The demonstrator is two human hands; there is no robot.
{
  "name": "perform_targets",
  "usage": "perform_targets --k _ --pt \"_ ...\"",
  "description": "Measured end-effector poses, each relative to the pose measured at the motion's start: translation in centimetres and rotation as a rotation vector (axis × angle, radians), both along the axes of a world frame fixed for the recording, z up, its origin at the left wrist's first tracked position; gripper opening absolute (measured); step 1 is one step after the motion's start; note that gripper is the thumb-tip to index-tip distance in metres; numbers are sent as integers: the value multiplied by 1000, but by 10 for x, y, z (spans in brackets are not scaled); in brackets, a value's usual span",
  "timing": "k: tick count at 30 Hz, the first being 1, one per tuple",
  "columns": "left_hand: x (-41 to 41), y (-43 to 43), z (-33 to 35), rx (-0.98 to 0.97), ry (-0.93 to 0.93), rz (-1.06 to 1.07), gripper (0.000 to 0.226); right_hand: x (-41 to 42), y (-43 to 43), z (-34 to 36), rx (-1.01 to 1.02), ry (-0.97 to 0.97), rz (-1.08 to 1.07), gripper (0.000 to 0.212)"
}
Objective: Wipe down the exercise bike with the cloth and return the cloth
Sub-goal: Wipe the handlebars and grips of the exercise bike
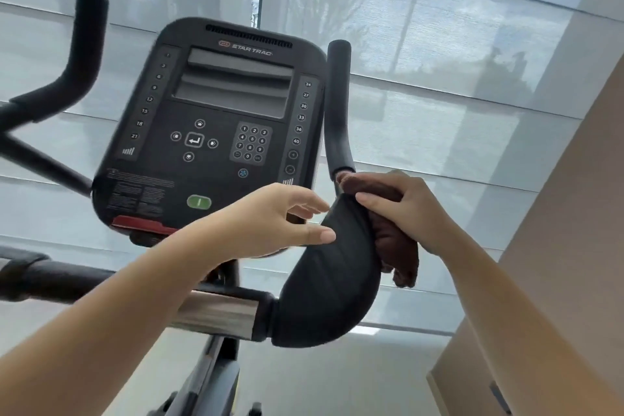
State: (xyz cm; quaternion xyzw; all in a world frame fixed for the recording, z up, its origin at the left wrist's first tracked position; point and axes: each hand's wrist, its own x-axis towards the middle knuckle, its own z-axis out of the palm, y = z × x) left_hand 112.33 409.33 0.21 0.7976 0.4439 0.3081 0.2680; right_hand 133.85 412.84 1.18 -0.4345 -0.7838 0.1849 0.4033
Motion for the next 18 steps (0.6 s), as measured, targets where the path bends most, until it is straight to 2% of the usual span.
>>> perform_targets --k 6,14,18 --pt "-1 -49 -36 253 19 44 50 -4 -30 -8 48 -37 -112 34" --pt "0 -80 -57 390 48 157 54 -14 -81 -36 104 -32 -237 42" --pt "4 -92 -61 456 109 209 52 -17 -98 -49 148 -45 -281 34"
